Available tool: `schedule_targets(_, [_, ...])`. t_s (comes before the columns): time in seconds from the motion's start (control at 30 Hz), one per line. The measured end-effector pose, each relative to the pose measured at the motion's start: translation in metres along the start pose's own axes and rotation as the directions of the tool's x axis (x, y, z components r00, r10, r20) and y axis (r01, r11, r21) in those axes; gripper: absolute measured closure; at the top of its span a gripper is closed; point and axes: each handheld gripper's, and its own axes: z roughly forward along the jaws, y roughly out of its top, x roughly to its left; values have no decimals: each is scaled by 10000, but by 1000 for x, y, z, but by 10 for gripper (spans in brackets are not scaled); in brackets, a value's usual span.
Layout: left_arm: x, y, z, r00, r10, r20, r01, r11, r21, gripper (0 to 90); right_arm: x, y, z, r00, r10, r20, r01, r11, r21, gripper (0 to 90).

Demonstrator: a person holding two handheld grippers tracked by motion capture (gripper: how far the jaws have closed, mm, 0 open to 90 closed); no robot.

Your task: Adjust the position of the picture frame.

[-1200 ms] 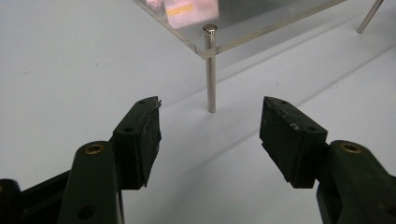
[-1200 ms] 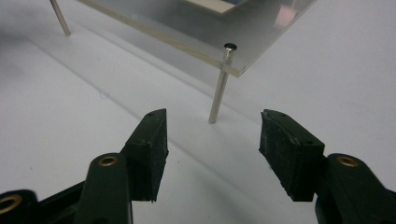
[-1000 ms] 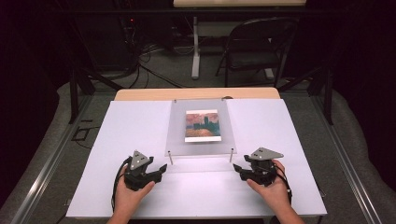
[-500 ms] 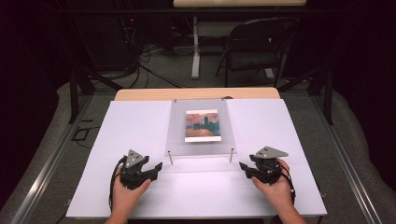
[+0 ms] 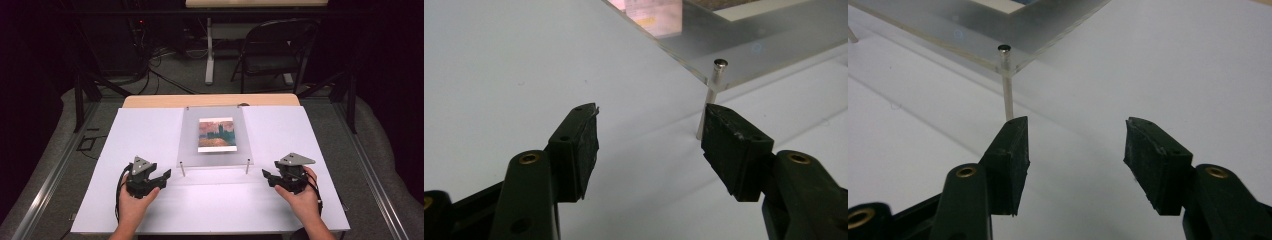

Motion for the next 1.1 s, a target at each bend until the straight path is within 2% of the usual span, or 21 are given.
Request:
schedule_targets(0.07, [0,1,0,9999,79,-89,-78,10000,32,401,-2,2,-3,10000,-69,50,70,10000,-14,420])
schedule_targets(0.17, [2,4,-1,9999,-58,-132,57,9999,-90,395,-6,4,-3,10000,-51,24,51,10000,10,407])
schedule_targets(0.3, [4,15,-4,9995,-94,-314,85,9996,-273,389,-10,6,-1,10000,54,14,-54,10000,43,398])
schedule_targets(0.43, [6,21,-3,9996,8,-275,-17,9996,-291,386,-12,10,0,10000,-59,62,58,9999,87,397])
schedule_targets(0.5, [8,27,0,9995,139,-280,-143,9998,-137,386,-13,16,2,9998,-157,79,157,9999,50,403])
schedule_targets(0.67, [11,38,7,9998,-27,-175,25,9999,-131,388,-13,26,7,9996,-258,60,258,9997,4,427])
schedule_targets(0.9, [15,61,23,9986,205,-482,-211,9997,-126,394,-13,45,29,9990,-455,-19,456,9988,198,450])
schedule_targets(1.0, [18,71,30,9990,99,-437,-105,9998,-140,395,-16,54,41,9985,-543,-75,546,9977,395,456])
schedule_targets(1.1, [21,81,37,9993,-82,-370,75,9998,-180,397,-22,64,53,9994,-276,-215,286,9984,487,458])
